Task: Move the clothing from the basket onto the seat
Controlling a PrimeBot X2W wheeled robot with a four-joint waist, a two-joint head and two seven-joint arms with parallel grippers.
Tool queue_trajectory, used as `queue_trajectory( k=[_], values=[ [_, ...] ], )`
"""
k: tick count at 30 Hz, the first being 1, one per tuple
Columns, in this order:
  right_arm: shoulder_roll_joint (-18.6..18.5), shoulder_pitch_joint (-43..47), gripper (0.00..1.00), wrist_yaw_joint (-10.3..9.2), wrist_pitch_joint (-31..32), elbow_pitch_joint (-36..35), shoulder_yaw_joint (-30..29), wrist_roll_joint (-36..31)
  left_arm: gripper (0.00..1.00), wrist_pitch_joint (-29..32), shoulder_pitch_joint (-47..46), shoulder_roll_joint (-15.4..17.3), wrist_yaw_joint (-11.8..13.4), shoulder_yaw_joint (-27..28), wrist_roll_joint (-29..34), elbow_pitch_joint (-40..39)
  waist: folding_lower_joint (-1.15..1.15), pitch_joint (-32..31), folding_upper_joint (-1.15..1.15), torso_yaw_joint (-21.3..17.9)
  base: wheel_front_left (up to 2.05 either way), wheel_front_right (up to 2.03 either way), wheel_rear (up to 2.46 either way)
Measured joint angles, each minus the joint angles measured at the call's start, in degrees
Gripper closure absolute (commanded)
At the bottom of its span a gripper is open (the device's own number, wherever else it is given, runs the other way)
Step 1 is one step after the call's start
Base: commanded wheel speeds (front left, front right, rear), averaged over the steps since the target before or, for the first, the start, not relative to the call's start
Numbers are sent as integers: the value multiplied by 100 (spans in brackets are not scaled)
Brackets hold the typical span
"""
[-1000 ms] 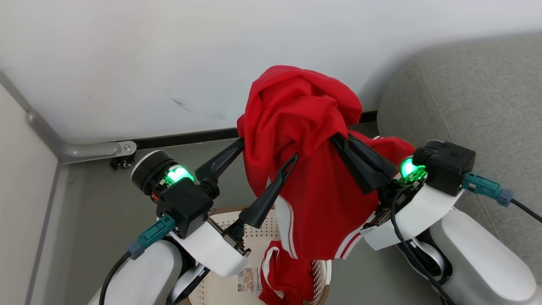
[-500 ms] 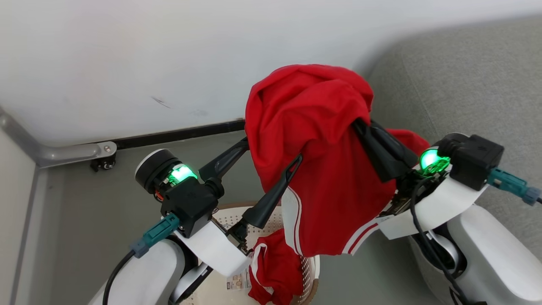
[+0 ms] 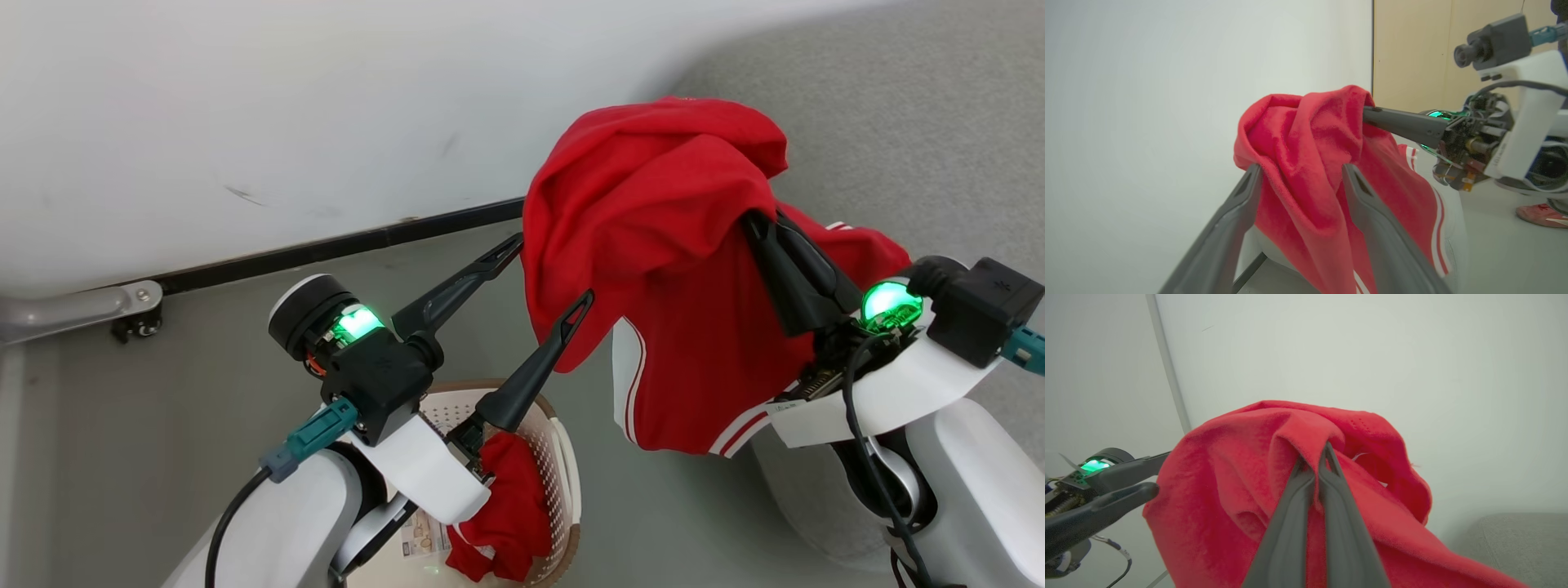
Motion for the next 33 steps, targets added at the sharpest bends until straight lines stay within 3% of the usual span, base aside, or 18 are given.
queue_trajectory(
  k=[20,33],
  values=[
    [180,280,100,0,0,-188,-754,-110,0,197,-268,147,-18,-125,-31,76,0,320,0,-764,0,0,0],
    [339,365,100,0,0,-247,-917,-110,0,297,-350,235,-18,-118,-21,79,0,547,0,-1198,0,0,0]
  ],
)
